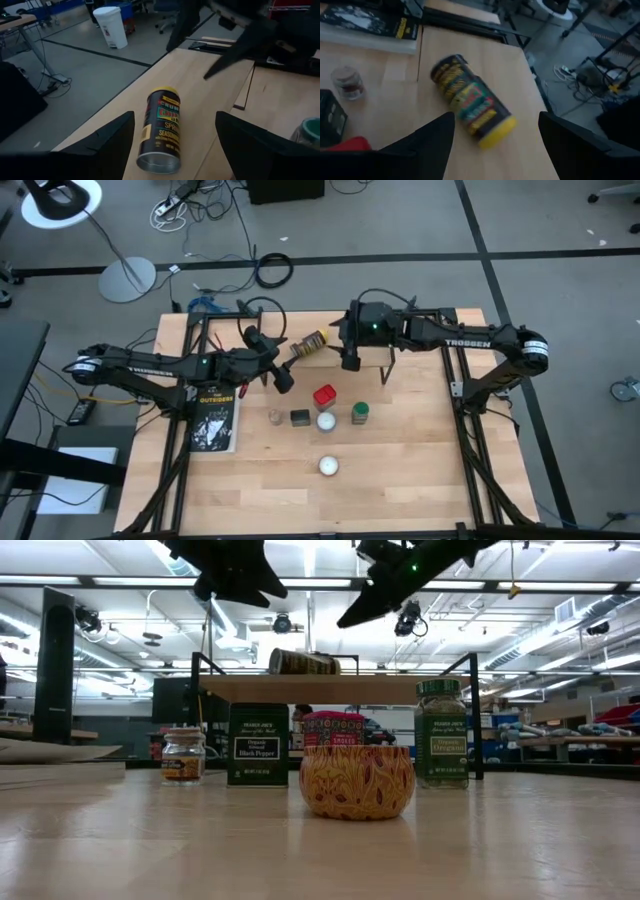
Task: Shelf spices
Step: Remove the yellow seasoning bottle from the shelf
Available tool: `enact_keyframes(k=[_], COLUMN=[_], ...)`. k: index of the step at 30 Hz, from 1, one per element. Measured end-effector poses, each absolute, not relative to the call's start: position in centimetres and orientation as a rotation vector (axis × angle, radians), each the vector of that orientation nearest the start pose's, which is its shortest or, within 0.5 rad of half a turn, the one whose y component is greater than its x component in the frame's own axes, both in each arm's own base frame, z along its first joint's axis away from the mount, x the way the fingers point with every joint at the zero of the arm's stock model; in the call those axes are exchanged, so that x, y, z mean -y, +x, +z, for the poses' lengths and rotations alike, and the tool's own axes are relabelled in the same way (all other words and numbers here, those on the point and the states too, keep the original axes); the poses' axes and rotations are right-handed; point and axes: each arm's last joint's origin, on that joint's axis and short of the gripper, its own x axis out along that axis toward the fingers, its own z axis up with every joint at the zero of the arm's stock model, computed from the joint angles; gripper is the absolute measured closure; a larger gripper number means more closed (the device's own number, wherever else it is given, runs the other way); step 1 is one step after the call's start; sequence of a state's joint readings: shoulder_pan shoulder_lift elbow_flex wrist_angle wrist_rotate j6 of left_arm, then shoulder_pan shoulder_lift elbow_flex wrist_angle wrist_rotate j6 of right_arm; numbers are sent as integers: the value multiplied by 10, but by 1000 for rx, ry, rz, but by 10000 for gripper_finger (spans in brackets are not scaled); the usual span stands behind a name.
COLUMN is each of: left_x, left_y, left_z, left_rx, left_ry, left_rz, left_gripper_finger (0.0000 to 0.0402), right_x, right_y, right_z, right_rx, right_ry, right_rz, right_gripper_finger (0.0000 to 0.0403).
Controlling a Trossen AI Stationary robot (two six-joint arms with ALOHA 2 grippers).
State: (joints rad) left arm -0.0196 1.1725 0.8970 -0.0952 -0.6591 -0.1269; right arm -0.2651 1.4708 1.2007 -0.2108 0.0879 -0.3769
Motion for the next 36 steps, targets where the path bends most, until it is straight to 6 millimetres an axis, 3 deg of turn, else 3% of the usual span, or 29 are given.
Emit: enact_keyframes(k=[7,19,24,36], left_x=[-13,-13,-13,-13], left_y=[255,255,255,255], left_z=[307,307,307,306], left_rx=[-292,-290,-291,-300], left_ry=[-11,-13,-12,-9], left_rz=[654,653,653,653], left_gripper_finger=[117,117,117,117], right_x=[89,83,83,101], right_y=[322,354,375,418], right_z=[341,297,301,294], right_rx=[-528,-693,-686,-943], right_ry=[-390,-467,-474,-508], right_rz=[-209,-116,-88,-7], right_gripper_finger=[115,115,115,118])
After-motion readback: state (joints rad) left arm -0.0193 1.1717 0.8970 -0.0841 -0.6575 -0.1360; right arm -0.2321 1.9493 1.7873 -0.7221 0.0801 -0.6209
